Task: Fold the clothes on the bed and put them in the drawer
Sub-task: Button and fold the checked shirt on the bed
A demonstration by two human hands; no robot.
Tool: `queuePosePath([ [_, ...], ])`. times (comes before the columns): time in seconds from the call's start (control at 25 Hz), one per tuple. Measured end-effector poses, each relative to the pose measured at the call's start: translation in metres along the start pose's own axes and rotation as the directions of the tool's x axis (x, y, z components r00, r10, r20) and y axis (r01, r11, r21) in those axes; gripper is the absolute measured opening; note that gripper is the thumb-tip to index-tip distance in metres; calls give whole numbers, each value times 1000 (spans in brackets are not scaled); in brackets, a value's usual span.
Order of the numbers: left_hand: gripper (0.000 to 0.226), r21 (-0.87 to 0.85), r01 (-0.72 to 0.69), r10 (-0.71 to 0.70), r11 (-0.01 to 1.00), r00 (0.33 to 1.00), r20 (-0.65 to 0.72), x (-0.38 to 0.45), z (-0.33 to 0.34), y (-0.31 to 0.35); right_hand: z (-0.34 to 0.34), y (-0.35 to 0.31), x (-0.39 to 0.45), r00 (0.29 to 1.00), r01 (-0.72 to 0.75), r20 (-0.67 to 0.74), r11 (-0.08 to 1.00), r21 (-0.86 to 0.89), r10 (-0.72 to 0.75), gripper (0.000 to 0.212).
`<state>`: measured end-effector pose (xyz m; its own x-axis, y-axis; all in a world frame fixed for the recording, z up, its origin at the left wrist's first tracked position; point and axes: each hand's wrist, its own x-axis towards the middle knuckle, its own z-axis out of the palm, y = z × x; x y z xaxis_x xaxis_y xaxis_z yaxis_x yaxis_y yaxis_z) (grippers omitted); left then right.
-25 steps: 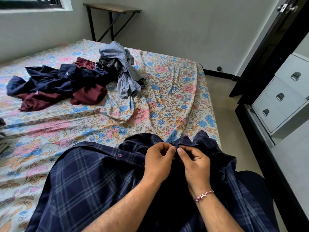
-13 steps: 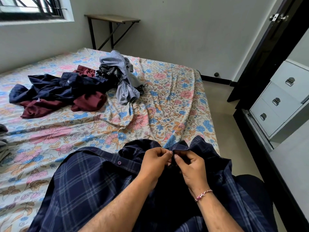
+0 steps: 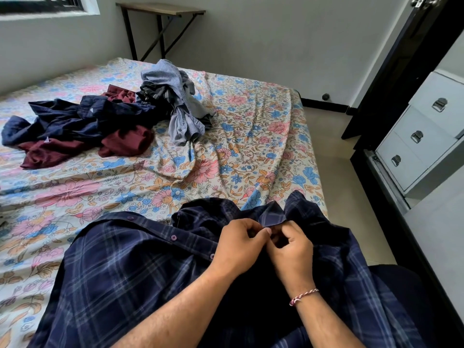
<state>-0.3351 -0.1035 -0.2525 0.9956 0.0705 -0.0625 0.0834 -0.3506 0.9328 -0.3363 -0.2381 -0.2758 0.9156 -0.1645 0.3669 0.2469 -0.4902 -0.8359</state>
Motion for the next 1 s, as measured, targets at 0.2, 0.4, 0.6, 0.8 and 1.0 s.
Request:
queuePosePath([
  [0.2, 19, -227, 152, -162, 962, 986, -27, 4, 0, -5, -2, -3, -1, 995, -12, 104, 997, 80, 3, 24],
  [0.4, 21, -87, 100, -103, 991, 994, -30, 6, 1, -7, -5, -2, -1, 988, 99, 121, 994, -38, -94, 20],
  [0.6, 14, 119, -24, 34, 993, 996, -84, 9, 6, -10, -7, 6, -8, 955, 295, 83, 936, -194, -284, 16],
  [0.8, 10, 119, -66, 78, 991, 993, -93, 0, 15, -2, -10, 10, -15, 1000, 21, 8, 1000, -12, -21, 22],
  [1.0, 16, 171, -68, 97, 983, 981, -166, -8, 14, 2, -9, 8, -19, 987, 161, 15, 975, -150, -161, 13],
])
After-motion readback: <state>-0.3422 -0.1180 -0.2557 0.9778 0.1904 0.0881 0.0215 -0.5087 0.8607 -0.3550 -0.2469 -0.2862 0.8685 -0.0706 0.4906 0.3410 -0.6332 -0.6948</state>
